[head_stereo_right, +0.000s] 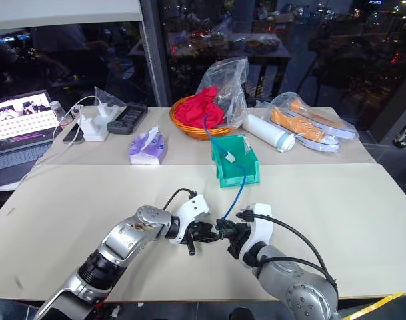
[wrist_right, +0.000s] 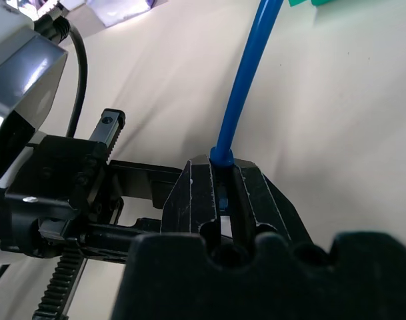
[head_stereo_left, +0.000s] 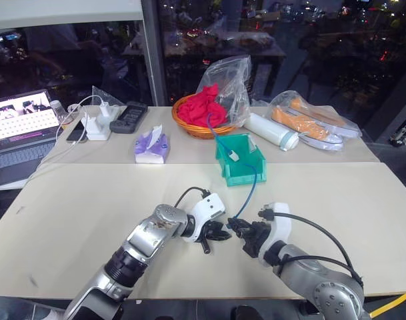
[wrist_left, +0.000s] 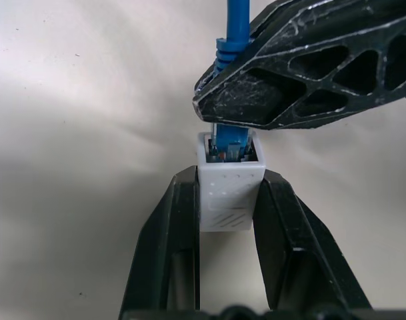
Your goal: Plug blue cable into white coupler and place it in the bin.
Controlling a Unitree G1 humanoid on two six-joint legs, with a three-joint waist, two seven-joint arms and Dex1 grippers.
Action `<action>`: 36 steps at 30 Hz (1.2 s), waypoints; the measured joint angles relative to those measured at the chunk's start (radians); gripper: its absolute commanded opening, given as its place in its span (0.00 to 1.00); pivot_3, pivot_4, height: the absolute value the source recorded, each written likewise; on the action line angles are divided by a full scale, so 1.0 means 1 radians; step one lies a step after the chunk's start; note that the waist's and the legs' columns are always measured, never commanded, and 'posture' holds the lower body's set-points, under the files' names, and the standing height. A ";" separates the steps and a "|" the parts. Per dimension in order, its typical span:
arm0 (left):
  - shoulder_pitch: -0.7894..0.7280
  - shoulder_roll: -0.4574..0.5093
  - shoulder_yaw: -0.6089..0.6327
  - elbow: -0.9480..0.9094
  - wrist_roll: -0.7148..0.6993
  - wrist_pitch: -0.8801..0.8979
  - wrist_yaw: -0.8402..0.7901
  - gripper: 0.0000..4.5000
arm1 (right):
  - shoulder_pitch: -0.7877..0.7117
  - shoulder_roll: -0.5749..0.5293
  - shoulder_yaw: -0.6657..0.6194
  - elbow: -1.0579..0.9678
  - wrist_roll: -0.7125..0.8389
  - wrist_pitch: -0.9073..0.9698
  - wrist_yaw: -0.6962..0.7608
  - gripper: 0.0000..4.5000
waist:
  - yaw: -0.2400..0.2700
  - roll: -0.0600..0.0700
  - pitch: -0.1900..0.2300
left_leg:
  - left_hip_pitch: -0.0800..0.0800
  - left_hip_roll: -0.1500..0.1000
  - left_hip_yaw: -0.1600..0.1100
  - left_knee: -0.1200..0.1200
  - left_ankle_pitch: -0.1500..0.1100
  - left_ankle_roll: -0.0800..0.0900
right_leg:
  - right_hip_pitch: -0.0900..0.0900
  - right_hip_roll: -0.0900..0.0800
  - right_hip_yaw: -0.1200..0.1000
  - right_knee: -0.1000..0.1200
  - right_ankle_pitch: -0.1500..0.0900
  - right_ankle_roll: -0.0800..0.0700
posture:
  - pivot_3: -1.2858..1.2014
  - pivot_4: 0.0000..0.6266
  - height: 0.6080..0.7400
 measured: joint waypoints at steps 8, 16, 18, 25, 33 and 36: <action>0.020 -0.005 0.010 0.009 0.007 -0.010 0.023 0.50 | -0.021 0.017 -0.032 0.014 0.014 0.025 0.017 0.00 | -0.001 0.000 0.001 | -0.002 0.000 -0.001 -0.001 0.000 0.000 | -0.002 0.000 0.000 0.000 0.001 -0.002 | 0.52 0.24 1.00; 0.040 0.030 0.019 -0.025 -0.037 -0.046 -0.009 0.86 | -0.172 -0.036 -0.114 -0.034 0.148 0.150 -0.138 0.00 | -0.007 0.005 0.007 | -0.014 -0.002 -0.005 0.000 0.006 -0.011 | -0.019 0.000 0.002 0.001 0.008 -0.007 | 0.52 0.24 1.00; 0.055 0.067 0.045 -0.015 -0.053 -0.090 -0.032 0.86 | -0.324 -0.077 -0.163 -0.035 0.231 0.170 -0.210 0.00 | -0.010 0.007 0.010 | -0.014 -0.002 -0.005 0.000 0.006 -0.011 | -0.020 0.000 0.002 0.002 0.008 -0.007 | 0.52 0.24 1.00; 0.086 0.087 0.150 0.049 -0.072 -0.186 -0.015 0.86 | -0.692 -0.283 -0.119 0.268 0.040 0.171 -0.040 0.00 | -0.002 0.009 0.015 | -0.016 -0.002 -0.006 0.000 0.006 -0.010 | -0.019 0.001 0.001 -0.001 0.008 -0.006 | 0.52 0.24 1.00; 0.091 -0.014 0.252 0.101 -0.042 -0.248 0.179 0.88 | -1.012 -0.268 0.093 0.940 -0.428 -0.126 0.367 0.47 | -0.011 0.010 0.019 | -0.031 -0.003 -0.005 0.001 0.012 -0.020 | -0.036 0.001 0.001 0.002 0.011 -0.006 | 0.52 0.24 1.00; 0.101 -0.023 0.296 0.097 -0.043 -0.269 0.223 0.88 | -1.031 -0.222 0.089 1.049 -0.492 -0.175 0.453 0.68 | -0.013 0.011 0.019 | -0.034 -0.003 -0.005 0.003 0.012 -0.020 | -0.037 0.001 0.001 0.001 0.012 -0.004 | 0.52 0.24 1.00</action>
